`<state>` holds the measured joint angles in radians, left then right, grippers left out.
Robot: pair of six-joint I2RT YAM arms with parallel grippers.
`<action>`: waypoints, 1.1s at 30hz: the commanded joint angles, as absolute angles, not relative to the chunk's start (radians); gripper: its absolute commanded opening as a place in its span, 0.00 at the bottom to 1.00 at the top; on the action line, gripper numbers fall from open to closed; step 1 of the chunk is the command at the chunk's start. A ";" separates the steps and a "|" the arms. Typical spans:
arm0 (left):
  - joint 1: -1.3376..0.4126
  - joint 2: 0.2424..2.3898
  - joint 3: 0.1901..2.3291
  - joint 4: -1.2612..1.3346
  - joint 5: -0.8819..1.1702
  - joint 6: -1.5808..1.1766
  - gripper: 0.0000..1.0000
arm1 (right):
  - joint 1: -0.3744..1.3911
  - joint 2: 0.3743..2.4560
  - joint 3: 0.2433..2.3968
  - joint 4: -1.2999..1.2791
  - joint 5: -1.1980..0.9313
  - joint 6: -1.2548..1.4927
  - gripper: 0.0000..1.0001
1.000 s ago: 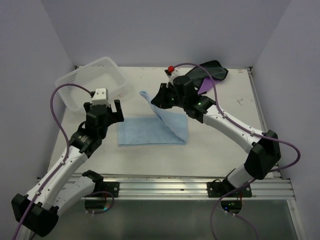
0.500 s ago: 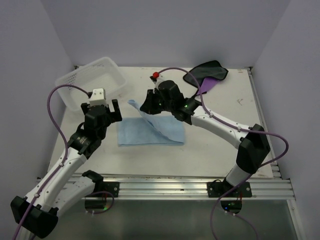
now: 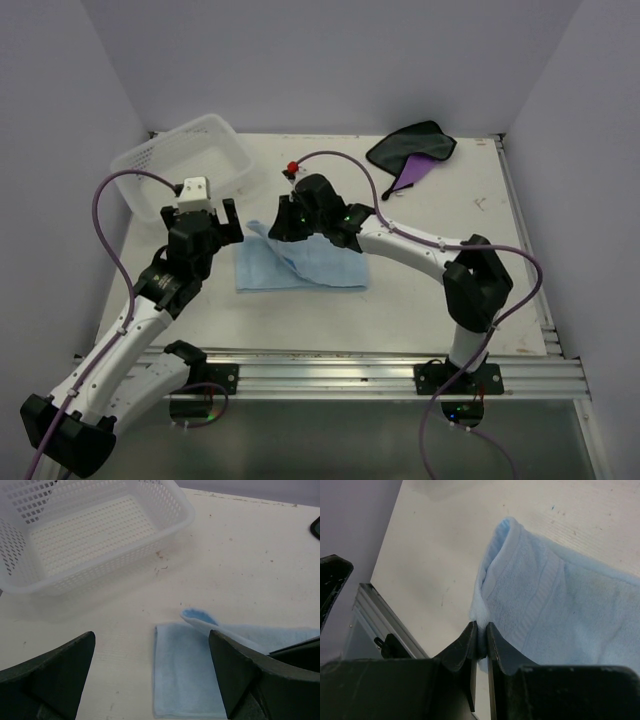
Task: Roll the towels
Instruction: Fold the towel
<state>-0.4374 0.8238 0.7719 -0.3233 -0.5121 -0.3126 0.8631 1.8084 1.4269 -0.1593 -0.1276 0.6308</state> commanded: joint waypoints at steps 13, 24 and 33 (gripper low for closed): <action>-0.430 0.804 0.775 -0.301 -0.519 -0.308 0.97 | 0.920 1.953 1.542 -0.064 -0.235 0.689 0.00; -0.430 0.807 0.773 -0.299 -0.520 -0.311 1.00 | 0.940 2.031 1.566 -0.049 -0.328 0.699 0.25; -0.430 0.805 0.773 -0.301 -0.526 -0.311 1.00 | 0.939 2.026 1.572 -0.055 -0.351 0.716 0.38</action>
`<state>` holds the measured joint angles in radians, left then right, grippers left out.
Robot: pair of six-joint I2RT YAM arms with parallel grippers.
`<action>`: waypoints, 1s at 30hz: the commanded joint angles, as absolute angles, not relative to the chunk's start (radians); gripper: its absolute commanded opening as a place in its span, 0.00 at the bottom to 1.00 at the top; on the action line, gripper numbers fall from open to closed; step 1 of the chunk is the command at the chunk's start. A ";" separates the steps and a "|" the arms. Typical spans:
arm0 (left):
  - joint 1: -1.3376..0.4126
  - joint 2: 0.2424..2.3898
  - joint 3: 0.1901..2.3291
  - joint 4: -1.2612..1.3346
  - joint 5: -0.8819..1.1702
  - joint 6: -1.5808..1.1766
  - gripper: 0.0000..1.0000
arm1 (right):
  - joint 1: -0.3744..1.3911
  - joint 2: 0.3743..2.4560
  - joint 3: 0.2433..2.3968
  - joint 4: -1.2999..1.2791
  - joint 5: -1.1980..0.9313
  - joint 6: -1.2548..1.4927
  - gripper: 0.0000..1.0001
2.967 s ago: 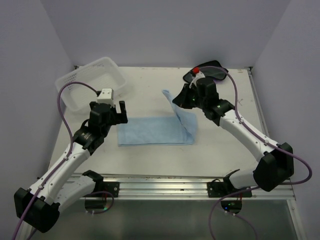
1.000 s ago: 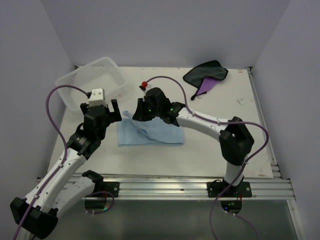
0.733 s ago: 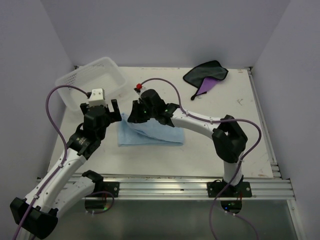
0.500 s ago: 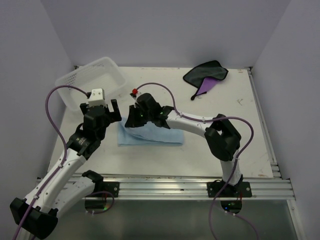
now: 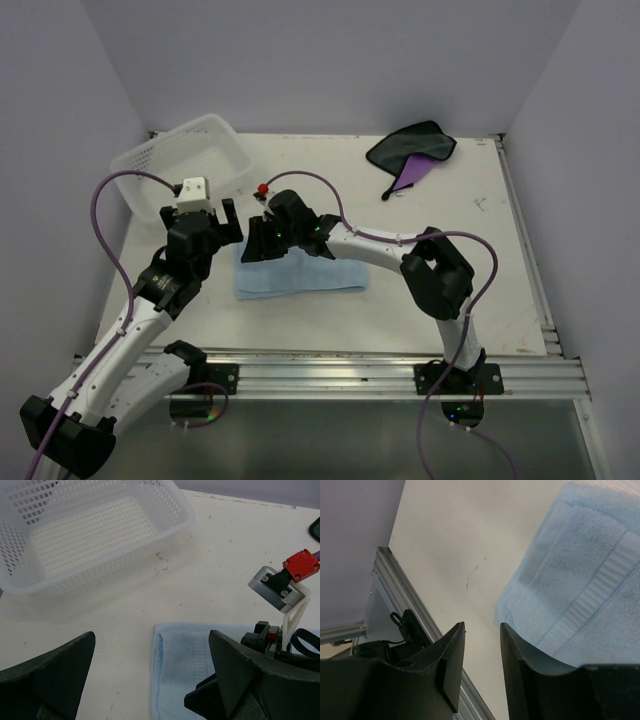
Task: Roll the towels
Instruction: Fold the towel
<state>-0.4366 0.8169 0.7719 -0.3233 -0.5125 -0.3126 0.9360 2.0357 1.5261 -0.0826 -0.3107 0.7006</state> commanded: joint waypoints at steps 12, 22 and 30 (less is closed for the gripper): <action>-0.430 0.802 0.769 -0.293 -0.494 -0.301 0.92 | 0.852 1.812 1.338 -0.159 -0.177 0.658 0.33; -0.430 0.810 0.772 -0.305 -0.534 -0.321 0.99 | 0.675 1.477 1.045 -0.232 -0.017 0.669 0.36; -0.430 0.830 0.769 -0.295 -0.503 -0.308 1.00 | 0.545 1.309 0.850 -0.279 0.043 0.727 0.40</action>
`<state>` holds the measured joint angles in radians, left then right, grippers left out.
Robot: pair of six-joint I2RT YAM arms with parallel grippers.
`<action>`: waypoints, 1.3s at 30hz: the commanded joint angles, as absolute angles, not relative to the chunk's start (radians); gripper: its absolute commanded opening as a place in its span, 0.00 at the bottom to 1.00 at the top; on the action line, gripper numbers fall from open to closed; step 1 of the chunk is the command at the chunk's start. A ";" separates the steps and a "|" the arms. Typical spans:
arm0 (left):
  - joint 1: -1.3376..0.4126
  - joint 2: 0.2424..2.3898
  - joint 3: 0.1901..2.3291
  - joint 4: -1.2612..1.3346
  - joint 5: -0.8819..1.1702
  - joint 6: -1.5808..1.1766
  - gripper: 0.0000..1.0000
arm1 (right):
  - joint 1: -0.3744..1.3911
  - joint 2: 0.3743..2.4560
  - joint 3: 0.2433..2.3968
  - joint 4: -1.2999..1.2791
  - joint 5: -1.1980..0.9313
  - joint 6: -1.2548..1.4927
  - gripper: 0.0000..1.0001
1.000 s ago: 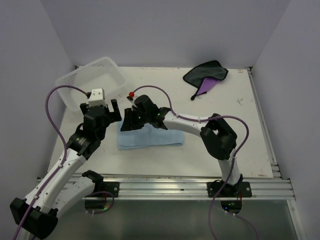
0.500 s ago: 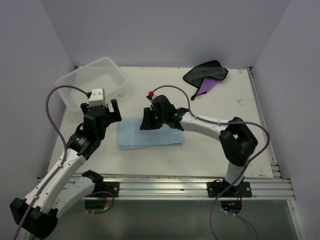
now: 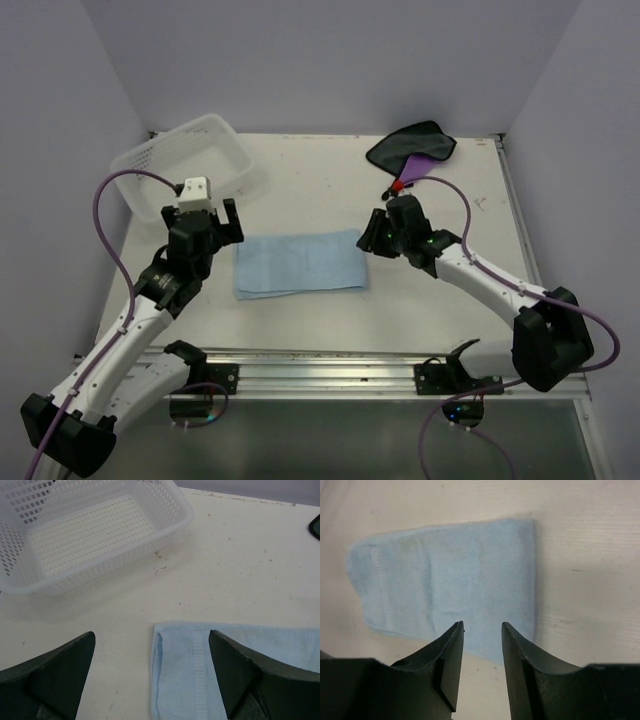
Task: Roll the towels
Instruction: Fold the towel, then roll the towel
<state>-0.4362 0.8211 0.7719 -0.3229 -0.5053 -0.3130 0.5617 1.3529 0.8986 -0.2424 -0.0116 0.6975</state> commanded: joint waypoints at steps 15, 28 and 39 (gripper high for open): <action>-0.430 0.851 0.769 -0.295 -0.502 -0.308 0.99 | 0.538 1.408 0.678 -0.058 -0.086 0.821 0.44; -0.430 0.859 0.769 -0.293 -0.492 -0.307 0.99 | 0.540 1.465 0.629 -0.006 -0.107 0.853 0.43; -0.430 0.870 0.770 -0.298 -0.492 -0.307 1.00 | 0.541 1.463 0.589 0.044 -0.113 0.882 0.37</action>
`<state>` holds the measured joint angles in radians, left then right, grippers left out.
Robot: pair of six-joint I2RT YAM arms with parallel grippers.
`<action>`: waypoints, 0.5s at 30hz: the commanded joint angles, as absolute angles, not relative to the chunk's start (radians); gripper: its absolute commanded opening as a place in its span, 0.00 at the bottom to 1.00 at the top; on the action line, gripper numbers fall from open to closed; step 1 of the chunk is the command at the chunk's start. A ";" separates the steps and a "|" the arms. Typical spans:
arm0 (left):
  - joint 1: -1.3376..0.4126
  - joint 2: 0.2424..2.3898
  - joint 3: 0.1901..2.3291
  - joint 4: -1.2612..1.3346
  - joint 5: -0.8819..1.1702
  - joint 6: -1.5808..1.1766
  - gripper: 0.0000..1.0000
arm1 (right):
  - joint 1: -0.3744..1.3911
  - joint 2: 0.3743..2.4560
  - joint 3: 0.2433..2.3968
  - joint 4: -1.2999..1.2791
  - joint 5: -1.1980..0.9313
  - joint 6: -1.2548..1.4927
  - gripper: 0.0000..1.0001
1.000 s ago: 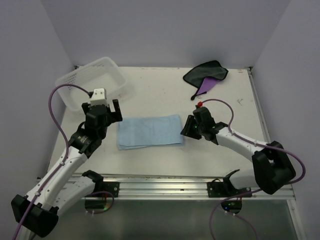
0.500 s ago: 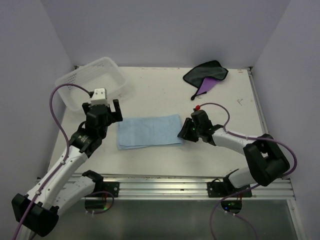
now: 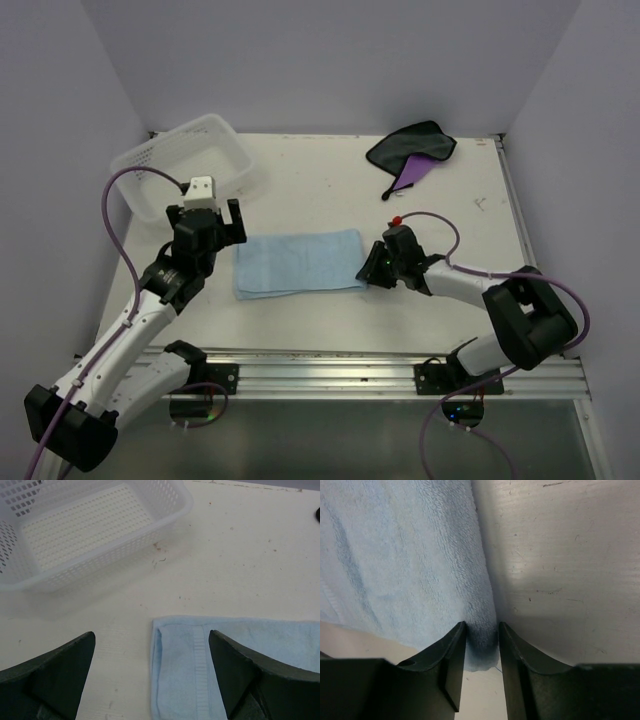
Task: Roll the towels
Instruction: Roll the towel
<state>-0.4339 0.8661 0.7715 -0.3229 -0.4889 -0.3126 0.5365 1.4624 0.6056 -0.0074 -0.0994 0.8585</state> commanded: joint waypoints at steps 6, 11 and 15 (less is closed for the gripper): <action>-0.430 0.877 0.772 -0.298 -0.485 -0.307 0.99 | 0.549 1.447 0.581 0.032 -0.092 0.874 0.18; -0.430 0.896 0.778 -0.299 -0.476 -0.301 1.00 | 0.549 1.391 0.571 0.003 -0.060 0.865 0.08; -0.430 0.934 0.802 -0.299 -0.393 -0.314 1.00 | 0.549 1.342 0.572 -0.078 -0.031 0.833 0.06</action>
<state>-0.4339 0.9134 0.7719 -0.3229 -0.4583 -0.3122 0.5449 1.3964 0.5743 -0.0216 -0.0818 0.8623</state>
